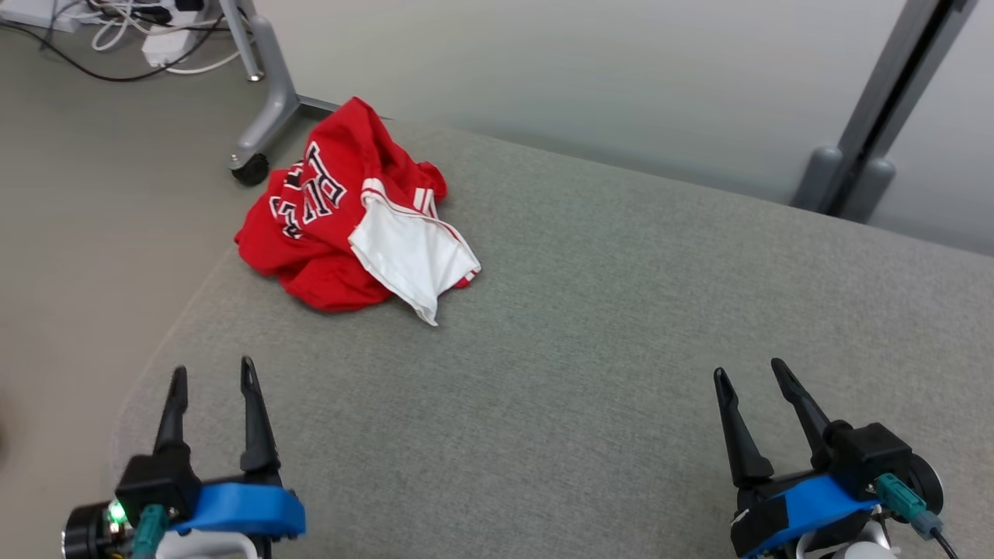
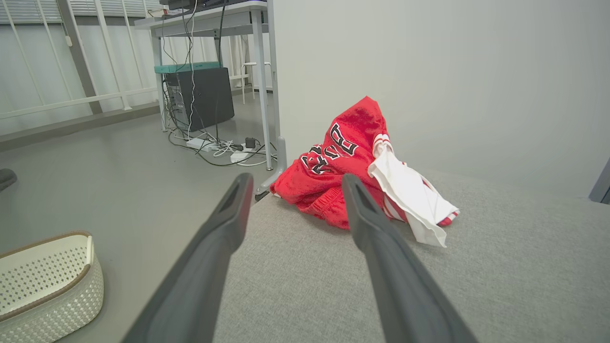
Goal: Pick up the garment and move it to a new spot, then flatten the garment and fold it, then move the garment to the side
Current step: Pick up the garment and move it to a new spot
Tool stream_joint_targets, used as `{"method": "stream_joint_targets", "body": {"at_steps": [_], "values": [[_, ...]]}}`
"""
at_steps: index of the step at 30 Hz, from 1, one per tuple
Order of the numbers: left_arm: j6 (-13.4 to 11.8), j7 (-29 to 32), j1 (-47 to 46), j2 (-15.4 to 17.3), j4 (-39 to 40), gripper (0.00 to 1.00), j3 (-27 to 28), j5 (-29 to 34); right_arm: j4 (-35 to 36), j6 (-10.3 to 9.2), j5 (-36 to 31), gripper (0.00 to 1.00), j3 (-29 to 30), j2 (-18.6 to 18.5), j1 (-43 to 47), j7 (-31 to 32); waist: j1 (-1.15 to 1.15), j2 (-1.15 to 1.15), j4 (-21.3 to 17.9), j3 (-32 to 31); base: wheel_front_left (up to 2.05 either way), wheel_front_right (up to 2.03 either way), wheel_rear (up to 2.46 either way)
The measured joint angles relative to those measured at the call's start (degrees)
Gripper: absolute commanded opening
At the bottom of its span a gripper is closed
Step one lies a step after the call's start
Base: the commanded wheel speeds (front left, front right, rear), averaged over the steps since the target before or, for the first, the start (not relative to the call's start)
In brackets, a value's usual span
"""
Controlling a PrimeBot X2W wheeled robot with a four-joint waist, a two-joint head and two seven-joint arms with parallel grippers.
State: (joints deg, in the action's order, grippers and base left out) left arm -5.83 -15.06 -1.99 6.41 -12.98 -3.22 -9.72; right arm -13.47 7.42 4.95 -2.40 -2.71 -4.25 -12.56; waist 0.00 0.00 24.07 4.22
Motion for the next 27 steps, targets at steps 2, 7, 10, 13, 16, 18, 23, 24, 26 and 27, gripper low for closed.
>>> {"method": "stream_joint_targets", "body": {"at_steps": [2, 7, 10, 13, 16, 18, 23, 24, 26, 27], "values": [[0.34, 0.00, -1.48, 0.11, 0.10, 1.00, 0.34, -0.46, 0.33, 0.00, -0.42, 1.00, 0.26, 0.01, -0.14, 0.40, 0.00, 0.00, -0.80, 0.61, 0.00, 0.00, 0.00], [1.35, 0.00, -8.06, 2.50, 0.71, 1.00, 1.51, -0.89, 2.24, 0.00, -2.22, 1.00, 0.96, 0.00, -1.53, 1.23, 0.00, 0.00, -3.50, 3.43, 0.00, 0.00, 0.00], [1.87, 0.16, -13.36, 4.52, 0.93, 1.00, 2.90, -1.54, 3.74, 0.00, -3.21, 1.00, 1.32, 0.01, -2.49, 1.90, 0.00, 0.00, -5.62, 5.68, 0.00, 0.00, 0.00], [2.40, 0.96, -18.78, 6.64, 0.53, 1.00, 4.37, -2.36, 5.44, 0.01, -4.24, 1.00, 1.77, 0.01, -3.49, 2.49, 0.00, 0.00, -8.12, 8.46, 0.00, 0.00, 0.00], [3.19, 1.82, -24.19, 8.93, -0.55, 1.00, 5.93, -3.43, 7.65, 0.01, -5.48, 1.00, 2.40, -0.01, -4.42, 3.01, 0.01, 0.00, -10.66, 11.38, 0.00, 0.00, 0.00], [3.61, 2.63, -27.31, 10.62, -1.89, 1.00, 6.73, -3.93, 9.28, 0.03, -6.03, 1.00, 2.81, -0.02, -5.09, 3.48, 0.01, 0.00, -12.41, 13.51, 0.00, 0.00, 0.00], [5.20, 4.23, -34.88, 14.47, -7.31, 1.00, 8.62, -5.80, 13.16, 0.07, -7.05, 1.00, 4.17, -0.04, -5.83, 4.44, 0.01, 0.00, -15.87, 18.39, 0.00, 0.00, 0.00], [5.48, 5.05, -36.40, 15.28, -8.87, 1.00, 8.66, -5.90, 14.01, 0.07, -7.16, 1.00, 4.31, -0.04, -5.83, 4.52, 0.01, 0.00, -16.31, 19.24, 0.00, 0.00, 0.00], [6.15, 5.45, -39.11, 16.23, -11.91, 1.00, 8.72, -6.16, 15.02, 0.07, -7.42, 1.00, 4.68, -0.05, -5.84, 5.02, 0.00, 0.00, -16.98, 20.94, 0.00, 0.00, 0.00], [6.49, 5.99, -40.43, 16.73, -13.74, 1.00, 8.65, -6.39, 15.61, 0.07, -7.53, 1.00, 4.79, -0.05, -5.87, 5.19, 0.01, 0.00, -17.25, 21.74, 0.00, 0.00, 0.00]]}}
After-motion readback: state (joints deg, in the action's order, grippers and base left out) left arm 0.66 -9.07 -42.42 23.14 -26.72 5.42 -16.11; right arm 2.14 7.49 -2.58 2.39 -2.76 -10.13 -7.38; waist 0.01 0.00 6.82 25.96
